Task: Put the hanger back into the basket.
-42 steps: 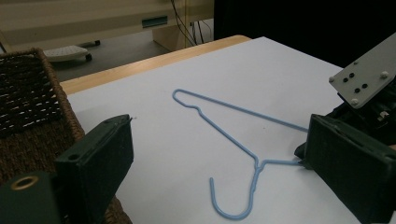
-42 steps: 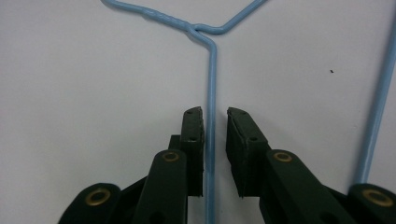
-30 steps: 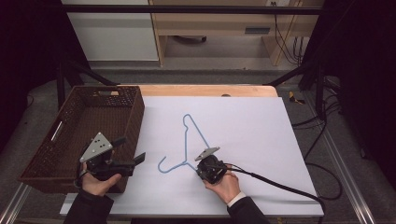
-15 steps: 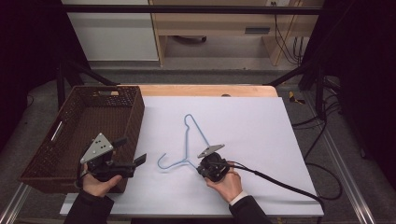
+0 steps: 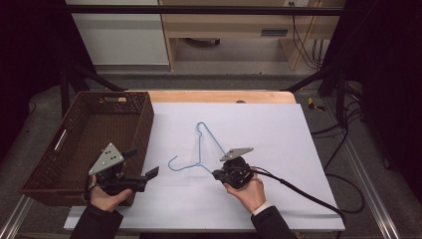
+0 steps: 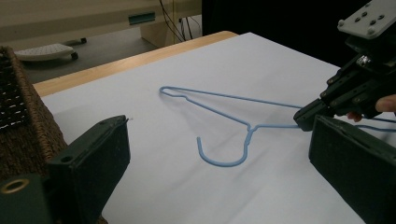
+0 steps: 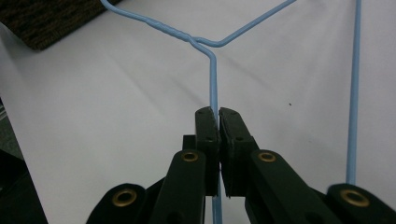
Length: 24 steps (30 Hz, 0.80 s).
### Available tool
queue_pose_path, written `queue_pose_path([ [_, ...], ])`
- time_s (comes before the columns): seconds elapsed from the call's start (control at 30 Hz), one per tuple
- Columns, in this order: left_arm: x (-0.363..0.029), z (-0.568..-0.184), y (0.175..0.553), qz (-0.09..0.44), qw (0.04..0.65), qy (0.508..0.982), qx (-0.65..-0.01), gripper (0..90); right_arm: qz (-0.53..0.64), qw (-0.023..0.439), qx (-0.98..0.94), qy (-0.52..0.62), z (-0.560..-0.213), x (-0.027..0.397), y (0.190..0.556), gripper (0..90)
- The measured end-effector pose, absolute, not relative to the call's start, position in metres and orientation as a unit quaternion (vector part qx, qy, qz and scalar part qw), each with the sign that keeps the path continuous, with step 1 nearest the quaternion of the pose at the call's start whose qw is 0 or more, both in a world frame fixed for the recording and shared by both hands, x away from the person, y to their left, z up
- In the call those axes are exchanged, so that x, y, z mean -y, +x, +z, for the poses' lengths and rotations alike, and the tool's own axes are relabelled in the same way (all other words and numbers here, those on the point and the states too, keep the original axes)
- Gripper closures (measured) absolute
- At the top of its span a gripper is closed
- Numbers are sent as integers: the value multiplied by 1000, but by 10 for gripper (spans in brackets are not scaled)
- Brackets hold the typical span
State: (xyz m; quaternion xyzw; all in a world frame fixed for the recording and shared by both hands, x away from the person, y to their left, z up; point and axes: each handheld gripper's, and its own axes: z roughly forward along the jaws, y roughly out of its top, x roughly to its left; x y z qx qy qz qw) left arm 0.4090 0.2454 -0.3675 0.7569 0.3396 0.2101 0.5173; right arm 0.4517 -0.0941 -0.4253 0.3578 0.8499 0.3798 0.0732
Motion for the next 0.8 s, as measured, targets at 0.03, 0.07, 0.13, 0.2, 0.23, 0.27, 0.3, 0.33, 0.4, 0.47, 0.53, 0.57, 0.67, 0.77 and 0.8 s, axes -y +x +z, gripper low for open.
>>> queue_pose_path([
  [0.03, -245, -368, 409, 207, 518, 757, -340, 49, 384, 72, -847, 361, -424, 95, 451, 878],
  [0.07, -244, -369, 409, 204, 518, 758, -340, 48, 386, 72, -845, 364, -422, 96, 451, 878],
  [0.13, -241, -371, 408, 201, 515, 761, -340, 47, 391, 72, -844, 360, -420, 98, 451, 878],
  [0.2, -240, -373, 408, 200, 513, 762, -340, 43, 397, 71, -841, 361, -419, 99, 451, 878],
  [0.23, -237, -375, 408, 198, 511, 764, -341, 43, 399, 70, -839, 362, -418, 101, 451, 878],
  [0.27, -236, -376, 408, 196, 510, 765, -341, 43, 399, 70, -839, 362, -418, 101, 451, 878],
  [0.3, -233, -378, 407, 193, 506, 768, -341, 42, 404, 72, -838, 361, -417, 103, 452, 878],
  [0.33, -232, -380, 407, 189, 505, 770, -341, 42, 406, 72, -837, 361, -416, 103, 452, 878],
  [0.4, -229, -383, 407, 184, 503, 772, -342, 44, 410, 73, -835, 360, -414, 105, 452, 878],
  [0.47, -225, -386, 407, 179, 499, 776, -342, 46, 412, 74, -834, 360, -413, 106, 451, 878],
  [0.53, -223, -388, 407, 176, 498, 776, -343, 47, 414, 75, -833, 359, -412, 107, 451, 878],
  [0.57, -219, -391, 408, 169, 495, 780, -343, 53, 415, 75, -832, 360, -412, 107, 451, 878],
  [0.67, -215, -395, 408, 161, 494, 782, -343, 62, 416, 74, -831, 361, -412, 108, 451, 878],
  [0.77, -205, -404, 412, 147, 493, 785, -346, 72, 418, 73, -830, 362, -411, 109, 451, 878],
  [0.8, -203, -406, 413, 145, 494, 784, -346, 78, 420, 72, -830, 360, -411, 110, 452, 877],
])
